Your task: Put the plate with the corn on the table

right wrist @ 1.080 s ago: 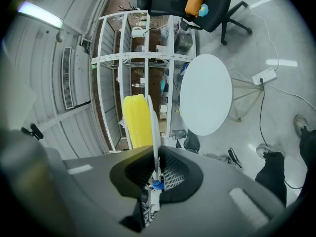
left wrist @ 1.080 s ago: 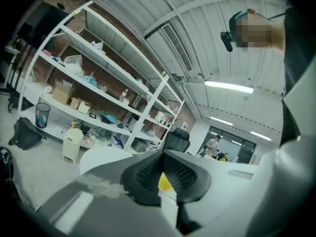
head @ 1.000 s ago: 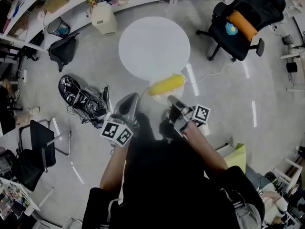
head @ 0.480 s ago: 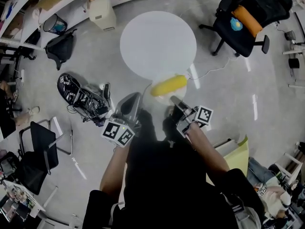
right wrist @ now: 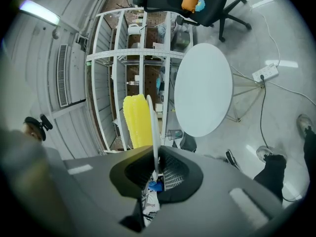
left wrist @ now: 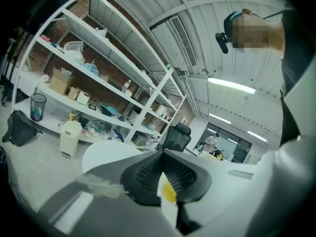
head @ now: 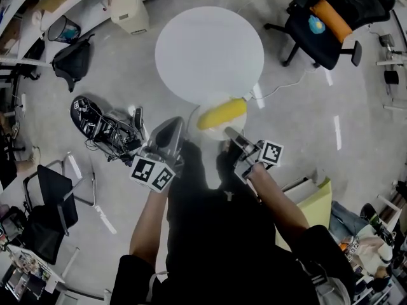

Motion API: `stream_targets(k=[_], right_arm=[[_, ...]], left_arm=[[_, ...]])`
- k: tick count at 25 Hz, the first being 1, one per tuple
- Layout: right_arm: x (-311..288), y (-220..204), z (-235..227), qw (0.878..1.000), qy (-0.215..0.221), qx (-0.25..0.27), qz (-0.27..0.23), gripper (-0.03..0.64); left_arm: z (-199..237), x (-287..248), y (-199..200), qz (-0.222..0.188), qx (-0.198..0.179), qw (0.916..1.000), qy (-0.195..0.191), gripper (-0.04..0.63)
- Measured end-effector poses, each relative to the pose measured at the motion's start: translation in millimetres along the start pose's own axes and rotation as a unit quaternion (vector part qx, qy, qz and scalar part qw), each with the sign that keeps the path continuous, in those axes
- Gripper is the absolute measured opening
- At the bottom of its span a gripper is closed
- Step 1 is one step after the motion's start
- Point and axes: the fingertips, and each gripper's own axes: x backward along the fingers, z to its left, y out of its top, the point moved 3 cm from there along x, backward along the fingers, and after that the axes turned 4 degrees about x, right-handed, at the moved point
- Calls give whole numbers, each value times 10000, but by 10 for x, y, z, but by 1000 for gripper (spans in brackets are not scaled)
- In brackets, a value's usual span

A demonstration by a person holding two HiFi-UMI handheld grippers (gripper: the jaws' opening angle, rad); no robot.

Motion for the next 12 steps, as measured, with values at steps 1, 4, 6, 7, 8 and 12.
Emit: stream_targets(k=[1,4,6,7,8,12], right_arm=[[-11,8,-15,10000,4,18,21,28],[-34,50,-75,10000,11,54,74,28],[-55,81,-117,9999,41,52,77,28],[-68,89,-141,9999,48,55,78,28],[-82,94,-168,9999,47,70,88,28],[-122,66,-274,9998,44,95,169,28]], left_arm=[[18,-27,-12,9,0,10000,-13,3],[63,-115,-52,37,16,10000,-41,3],[101,-168,-79,63,18,10000,-65,3],[126,-187,-92,84,4,9999,-79,3],[154,-199,-106,107,-15,9999,-88,3],[270,-208,-203,191,-46,9998,-89,3]])
